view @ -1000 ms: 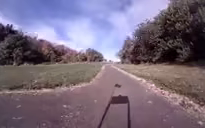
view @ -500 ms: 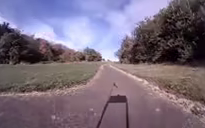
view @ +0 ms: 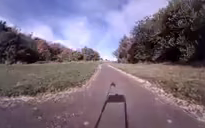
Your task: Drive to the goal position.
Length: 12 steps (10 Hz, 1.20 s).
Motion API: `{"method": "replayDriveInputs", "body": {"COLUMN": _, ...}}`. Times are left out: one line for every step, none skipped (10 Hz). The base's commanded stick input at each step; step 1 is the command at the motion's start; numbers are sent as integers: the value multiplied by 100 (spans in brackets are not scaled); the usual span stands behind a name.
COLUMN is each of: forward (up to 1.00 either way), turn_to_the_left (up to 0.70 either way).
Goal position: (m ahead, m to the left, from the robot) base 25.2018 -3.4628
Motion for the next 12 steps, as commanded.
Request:
{"method": "replayDriveInputs", "body": {"forward": 70, "turn_to_the_left": -14}}
{"method": "replayDriveInputs", "body": {"forward": 70, "turn_to_the_left": -14}}
{"method": "replayDriveInputs", "body": {"forward": 70, "turn_to_the_left": -14}}
{"method": "replayDriveInputs", "body": {"forward": 70, "turn_to_the_left": -14}}
{"method": "replayDriveInputs", "body": {"forward": 70, "turn_to_the_left": -14}}
{"method": "replayDriveInputs", "body": {"forward": 70, "turn_to_the_left": 0}}
{"method": "replayDriveInputs", "body": {"forward": 70, "turn_to_the_left": 0}}
{"method": "replayDriveInputs", "body": {"forward": 70, "turn_to_the_left": 0}}
{"method": "replayDriveInputs", "body": {"forward": 70, "turn_to_the_left": 0}}
{"method": "replayDriveInputs", "body": {"forward": 70, "turn_to_the_left": 0}}
{"method": "replayDriveInputs", "body": {"forward": 70, "turn_to_the_left": 0}}
{"method": "replayDriveInputs", "body": {"forward": 70, "turn_to_the_left": 0}}
